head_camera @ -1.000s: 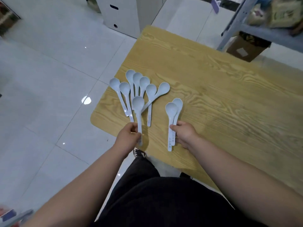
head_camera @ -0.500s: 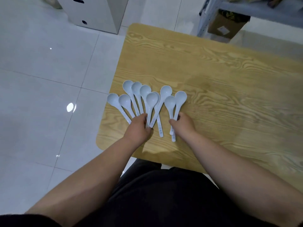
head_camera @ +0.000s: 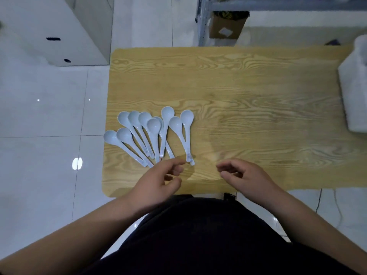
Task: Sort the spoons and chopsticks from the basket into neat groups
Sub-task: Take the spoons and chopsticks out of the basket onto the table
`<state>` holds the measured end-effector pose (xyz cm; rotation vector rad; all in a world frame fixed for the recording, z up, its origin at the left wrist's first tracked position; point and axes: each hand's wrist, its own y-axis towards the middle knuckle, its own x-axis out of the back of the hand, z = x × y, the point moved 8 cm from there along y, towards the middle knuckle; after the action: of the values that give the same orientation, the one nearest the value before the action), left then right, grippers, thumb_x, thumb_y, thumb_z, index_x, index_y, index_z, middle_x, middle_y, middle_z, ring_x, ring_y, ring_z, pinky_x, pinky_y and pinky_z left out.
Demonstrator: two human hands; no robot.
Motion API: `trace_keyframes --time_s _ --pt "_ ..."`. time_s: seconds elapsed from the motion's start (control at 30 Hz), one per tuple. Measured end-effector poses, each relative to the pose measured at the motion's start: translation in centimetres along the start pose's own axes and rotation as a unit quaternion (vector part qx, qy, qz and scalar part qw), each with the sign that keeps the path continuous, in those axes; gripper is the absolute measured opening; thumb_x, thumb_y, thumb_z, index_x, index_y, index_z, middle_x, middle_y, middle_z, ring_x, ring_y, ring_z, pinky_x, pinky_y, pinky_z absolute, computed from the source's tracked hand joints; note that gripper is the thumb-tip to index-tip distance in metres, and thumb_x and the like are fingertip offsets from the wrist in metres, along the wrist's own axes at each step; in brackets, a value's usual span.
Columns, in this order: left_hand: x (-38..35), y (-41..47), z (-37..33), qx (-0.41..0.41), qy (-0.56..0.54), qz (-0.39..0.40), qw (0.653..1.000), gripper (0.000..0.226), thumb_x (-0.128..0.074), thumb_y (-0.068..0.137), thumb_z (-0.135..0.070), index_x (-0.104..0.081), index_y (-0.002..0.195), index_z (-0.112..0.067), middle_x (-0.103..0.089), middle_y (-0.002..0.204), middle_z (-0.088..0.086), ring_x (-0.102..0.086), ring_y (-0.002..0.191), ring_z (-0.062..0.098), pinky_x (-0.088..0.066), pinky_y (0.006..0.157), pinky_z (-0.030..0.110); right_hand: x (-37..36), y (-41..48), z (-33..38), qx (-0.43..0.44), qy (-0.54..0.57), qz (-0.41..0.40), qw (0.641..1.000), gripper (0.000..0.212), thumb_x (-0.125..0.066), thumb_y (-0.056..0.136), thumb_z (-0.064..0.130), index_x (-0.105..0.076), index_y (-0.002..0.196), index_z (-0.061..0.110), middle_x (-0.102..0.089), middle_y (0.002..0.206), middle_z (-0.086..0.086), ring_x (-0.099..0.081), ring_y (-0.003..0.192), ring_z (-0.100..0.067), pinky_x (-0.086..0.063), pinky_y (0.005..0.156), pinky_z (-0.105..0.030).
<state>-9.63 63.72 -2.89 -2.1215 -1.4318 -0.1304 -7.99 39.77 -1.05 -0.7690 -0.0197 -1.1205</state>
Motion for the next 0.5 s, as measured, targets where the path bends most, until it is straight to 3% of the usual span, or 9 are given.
trace_keyframes --time_s 0.07,0.2,0.33,0.5 --pt "-2.0 -0.4 -3.2 -0.029 -0.019 0.008 0.999 0.039 -0.059 0.085 -0.031 -0.063 0.124 -0.035 -0.063 0.105 -0.018 -0.063 0.108 0.012 -0.051 0.087 0.017 1.9 -3.1 -0.8 0.009 0.029 -0.017 0.999 0.023 -0.069 0.093 0.02 -0.072 0.103 0.041 -0.071 0.102 0.024 -0.066 0.097 0.004 -0.05 0.079 -0.009" --pt "-8.0 0.4 -9.3 -0.102 0.016 0.033 0.994 0.034 -0.062 0.088 -0.022 -0.063 0.121 -0.028 -0.065 0.104 -0.014 -0.064 0.106 0.013 -0.052 0.088 0.022 6.4 -8.1 -4.8 0.02 0.067 -0.065 0.995 0.024 -0.068 0.091 0.027 -0.07 0.102 0.049 -0.072 0.105 0.02 -0.067 0.099 0.002 -0.052 0.078 -0.01" --pt "-15.4 1.4 -14.1 -0.105 -0.005 0.035 0.994 0.031 -0.06 0.088 -0.019 -0.065 0.116 -0.029 -0.068 0.102 -0.012 -0.065 0.104 0.011 -0.05 0.084 0.015 11.4 -12.7 -10.4 0.03 0.06 -0.088 0.994 0.017 -0.068 0.089 0.033 -0.068 0.1 0.047 -0.069 0.107 0.025 -0.066 0.098 0.006 -0.049 0.071 -0.007" --pt "-25.8 2.3 -19.7 -0.127 0.022 0.075 0.989 0.03 -0.061 0.088 -0.023 -0.065 0.116 -0.031 -0.066 0.102 -0.017 -0.065 0.102 0.012 -0.051 0.083 0.018 17.8 -17.6 -16.9 0.05 0.084 -0.099 0.99 0.02 -0.069 0.092 0.026 -0.068 0.099 0.045 -0.07 0.104 0.024 -0.065 0.099 0.004 -0.045 0.079 -0.005"
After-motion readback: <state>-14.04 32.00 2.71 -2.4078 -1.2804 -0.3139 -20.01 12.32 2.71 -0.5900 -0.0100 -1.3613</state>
